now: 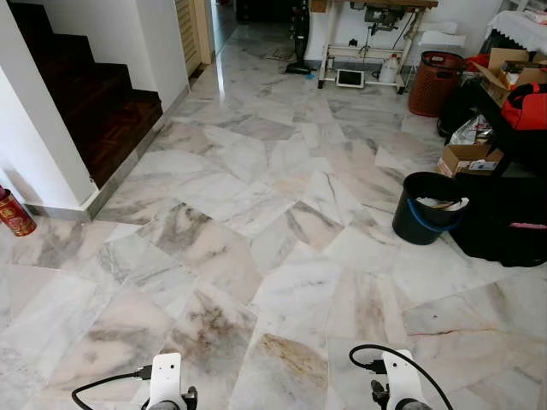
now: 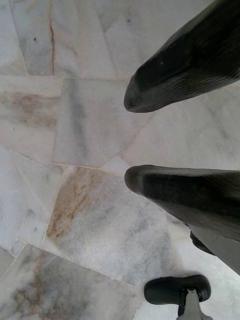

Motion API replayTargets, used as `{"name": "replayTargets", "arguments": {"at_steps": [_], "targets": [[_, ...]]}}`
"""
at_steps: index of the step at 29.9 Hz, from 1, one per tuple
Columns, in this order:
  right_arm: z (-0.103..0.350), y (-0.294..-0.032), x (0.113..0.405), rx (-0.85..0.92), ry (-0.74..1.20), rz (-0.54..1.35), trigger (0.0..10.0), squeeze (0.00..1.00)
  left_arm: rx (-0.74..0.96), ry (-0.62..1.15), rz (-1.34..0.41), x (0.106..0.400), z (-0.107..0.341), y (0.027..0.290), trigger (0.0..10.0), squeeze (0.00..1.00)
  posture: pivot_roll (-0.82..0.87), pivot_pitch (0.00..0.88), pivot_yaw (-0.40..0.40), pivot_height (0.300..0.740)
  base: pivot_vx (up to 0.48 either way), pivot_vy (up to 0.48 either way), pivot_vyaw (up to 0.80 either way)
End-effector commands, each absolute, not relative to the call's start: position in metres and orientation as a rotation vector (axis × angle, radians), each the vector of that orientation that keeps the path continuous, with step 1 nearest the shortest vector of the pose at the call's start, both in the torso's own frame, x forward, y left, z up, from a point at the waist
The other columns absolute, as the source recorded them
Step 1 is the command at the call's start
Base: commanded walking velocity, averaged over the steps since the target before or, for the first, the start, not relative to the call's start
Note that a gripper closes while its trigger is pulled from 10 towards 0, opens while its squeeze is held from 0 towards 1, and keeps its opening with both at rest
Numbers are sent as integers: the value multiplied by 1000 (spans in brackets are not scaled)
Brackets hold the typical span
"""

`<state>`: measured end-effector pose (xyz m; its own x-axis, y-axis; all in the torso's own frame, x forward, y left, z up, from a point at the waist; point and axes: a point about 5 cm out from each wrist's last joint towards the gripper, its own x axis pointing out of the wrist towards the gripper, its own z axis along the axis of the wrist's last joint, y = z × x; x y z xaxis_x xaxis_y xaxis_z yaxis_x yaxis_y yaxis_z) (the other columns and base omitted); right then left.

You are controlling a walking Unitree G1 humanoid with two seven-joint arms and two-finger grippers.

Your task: Setting the table

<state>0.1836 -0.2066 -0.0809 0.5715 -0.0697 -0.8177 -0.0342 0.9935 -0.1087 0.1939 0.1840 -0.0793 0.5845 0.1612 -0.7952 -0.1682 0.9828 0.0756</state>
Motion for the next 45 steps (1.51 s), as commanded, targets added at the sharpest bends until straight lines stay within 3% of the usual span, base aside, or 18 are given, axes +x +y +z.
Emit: {"name": "replayTargets", "arguments": {"at_steps": [1,22,25,45], "targets": [[-81,-208,180,37,935,-55,10000,0,52,910,123,186,-79,203,10000,0,16,0,-41,740,0,0,0],[-75,-200,197,71,901,-54,10000,0,-15,921,147,191,-77,206,10000,0,55,0,-43,740,0,0,0],[-75,-205,196,158,894,-130,10000,0,33,912,123,194,-76,206,10000,0,61,0,-49,740,0,0,0],[-74,-206,196,182,885,-127,10000,0,36,904,113,197,-74,206,10000,0,63,0,-51,740,0,0,0]]}}
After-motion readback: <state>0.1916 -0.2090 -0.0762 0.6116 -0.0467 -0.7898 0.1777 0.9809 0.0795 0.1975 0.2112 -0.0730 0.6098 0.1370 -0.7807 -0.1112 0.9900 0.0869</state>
